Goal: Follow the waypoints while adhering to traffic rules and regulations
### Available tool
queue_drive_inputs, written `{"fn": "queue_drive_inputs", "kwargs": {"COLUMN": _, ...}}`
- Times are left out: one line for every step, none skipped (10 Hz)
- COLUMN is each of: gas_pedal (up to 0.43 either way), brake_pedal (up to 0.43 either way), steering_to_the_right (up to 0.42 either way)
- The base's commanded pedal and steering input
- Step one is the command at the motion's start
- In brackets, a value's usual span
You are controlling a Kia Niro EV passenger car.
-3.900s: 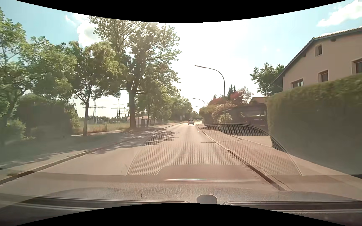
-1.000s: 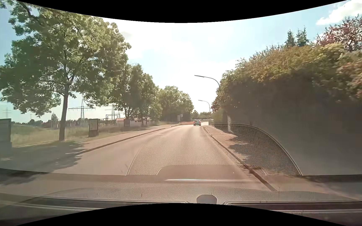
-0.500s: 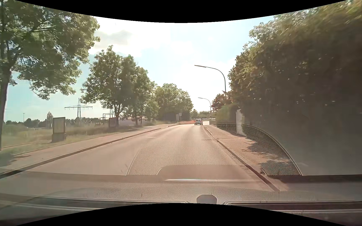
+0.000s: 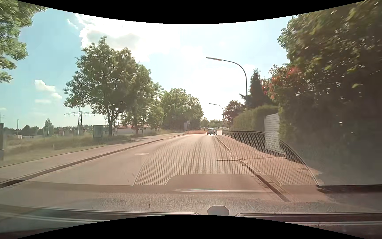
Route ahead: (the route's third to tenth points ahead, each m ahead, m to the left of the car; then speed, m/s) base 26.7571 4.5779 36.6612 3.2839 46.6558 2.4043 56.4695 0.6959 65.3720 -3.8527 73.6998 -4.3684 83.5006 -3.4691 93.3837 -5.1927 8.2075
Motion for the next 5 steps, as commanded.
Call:
{"fn": "queue_drive_inputs", "kwargs": {"gas_pedal": 0.0, "brake_pedal": 0.006, "steering_to_the_right": 0.002}}
{"fn": "queue_drive_inputs", "kwargs": {"gas_pedal": 0.0, "brake_pedal": 0.006, "steering_to_the_right": 0.002}}
{"fn": "queue_drive_inputs", "kwargs": {"gas_pedal": 0.0, "brake_pedal": 0.006, "steering_to_the_right": 0.002}}
{"fn": "queue_drive_inputs", "kwargs": {"gas_pedal": 0.0, "brake_pedal": 0.006, "steering_to_the_right": 0.002}}
{"fn": "queue_drive_inputs", "kwargs": {"gas_pedal": 0.0, "brake_pedal": 0.006, "steering_to_the_right": 0.002}}
